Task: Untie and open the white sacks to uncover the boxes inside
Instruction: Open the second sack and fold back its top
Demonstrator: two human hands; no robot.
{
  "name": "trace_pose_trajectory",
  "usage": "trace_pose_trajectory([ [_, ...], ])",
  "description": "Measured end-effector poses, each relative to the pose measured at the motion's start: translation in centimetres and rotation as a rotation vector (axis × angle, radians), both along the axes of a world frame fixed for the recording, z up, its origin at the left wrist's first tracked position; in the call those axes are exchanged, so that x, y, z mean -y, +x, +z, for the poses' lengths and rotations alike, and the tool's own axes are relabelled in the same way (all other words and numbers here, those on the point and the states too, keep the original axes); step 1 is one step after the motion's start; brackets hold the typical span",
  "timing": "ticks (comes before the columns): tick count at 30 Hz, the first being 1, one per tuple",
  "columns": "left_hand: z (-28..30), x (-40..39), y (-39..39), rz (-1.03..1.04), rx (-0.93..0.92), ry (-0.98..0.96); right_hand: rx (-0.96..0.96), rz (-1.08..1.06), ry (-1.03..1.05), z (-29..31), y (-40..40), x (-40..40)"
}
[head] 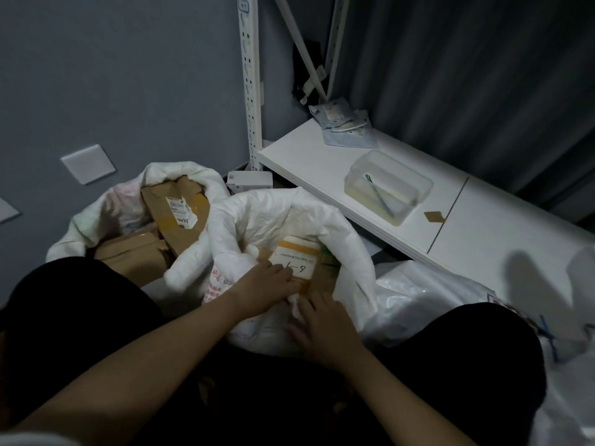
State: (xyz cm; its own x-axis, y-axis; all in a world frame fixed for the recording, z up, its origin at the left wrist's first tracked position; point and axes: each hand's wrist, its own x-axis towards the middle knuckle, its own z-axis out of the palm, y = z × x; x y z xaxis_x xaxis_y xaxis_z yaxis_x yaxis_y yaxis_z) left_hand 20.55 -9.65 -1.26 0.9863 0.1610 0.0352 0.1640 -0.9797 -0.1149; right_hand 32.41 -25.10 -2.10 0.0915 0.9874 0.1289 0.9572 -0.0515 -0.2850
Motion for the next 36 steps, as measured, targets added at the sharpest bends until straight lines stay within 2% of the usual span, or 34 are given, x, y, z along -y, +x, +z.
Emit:
trace_pose_trajectory([
  [3, -1.5, 0.6, -0.9, -0.023, 0.186, -0.049, -0.632, -0.148, -0.199, 0.7, 0.6, -0.4],
  [4, -1.7, 0.8, -1.4, 0.005, 0.192, -0.068, -0.705, -0.159, -0.26, 0.7, 0.7, -0.9],
  [6, -1.8, 1.3, -2.5, 0.078, 0.194, -0.133, -0.605, -0.107, -0.282, 0.4, 0.5, -1.6],
  [8, -1.1, 1.7, -3.8, 0.264, 0.215, -0.365, -0.495, -0.108, -0.189, 0.2, -0.2, -1.8],
  [10, 0.6, 1.9, -4.7, 0.665, 0.326, -0.577, -0.447, -0.15, -0.101, -0.4, -0.7, -1.6],
  [12, 2.0, 1.4, -5.1, 1.173, 0.571, -0.802, -0.335, -0.14, -0.002, -1.1, -1.3, -1.2],
  [13, 2.0, 0.5, -5.3, 1.36, 0.669, -0.944, -0.287, -0.125, 0.026, -1.3, -1.8, -1.0],
  [15, 1.2, -0.7, -5.6, 1.516, 0.669, -1.213, -0.236, -0.103, 0.049, -1.4, -2.8, -0.6],
  [16, 0.8, -1.0, -5.6, 1.517, 0.636, -1.292, -0.208, -0.091, 0.033, -1.3, -3.1, -0.4],
  [18, 0.1, -1.0, -5.4, 1.496, 0.641, -1.292, -0.127, -0.085, -0.047, -0.5, -3.2, -0.1],
  [20, 0.0, -0.9, -4.9, 1.492, 0.695, -1.268, -0.034, -0.018, -0.268, 0.4, -2.3, 0.0],
  [21, 0.2, -1.0, -4.7, 1.48, 0.708, -1.287, -0.045, 0.02, -0.395, 1.3, -1.8, -0.3],
  [23, 0.8, -1.3, -4.6, 1.442, 0.753, -1.413, -0.265, 0.012, -0.48, 3.4, -1.2, -1.5],
  [25, 1.6, -1.4, -4.5, 1.41, 0.824, -1.681, -0.483, -0.083, -0.358, 4.9, -1.8, -4.0],
  [27, 2.2, -1.0, -4.7, 1.335, 0.849, -1.96, -0.573, -0.192, -0.232, 4.4, -3.6, -6.3],
  [29, 2.3, -1.2, -5.2, 1.254, 0.81, -2.054, -0.616, -0.279, -0.036, 2.9, -5.3, -7.6],
  [31, 2.4, -2.3, -5.4, 1.259, 0.711, -1.882, -0.533, -0.278, 0.072, 1.8, -6.6, -7.8],
  [34, 2.2, -3.9, -4.9, 1.343, 0.611, -1.645, -0.034, 0.033, 0.181, 0.0, -7.4, -7.1],
  [35, 1.9, -4.2, -4.5, 1.364, 0.616, -1.561, 0.073, 0.121, 0.18, -0.8, -7.3, -6.9],
  [36, 1.8, -4.2, -4.2, 1.367, 0.602, -1.498, 0.068, 0.164, 0.113, -1.0, -7.2, -6.7],
])
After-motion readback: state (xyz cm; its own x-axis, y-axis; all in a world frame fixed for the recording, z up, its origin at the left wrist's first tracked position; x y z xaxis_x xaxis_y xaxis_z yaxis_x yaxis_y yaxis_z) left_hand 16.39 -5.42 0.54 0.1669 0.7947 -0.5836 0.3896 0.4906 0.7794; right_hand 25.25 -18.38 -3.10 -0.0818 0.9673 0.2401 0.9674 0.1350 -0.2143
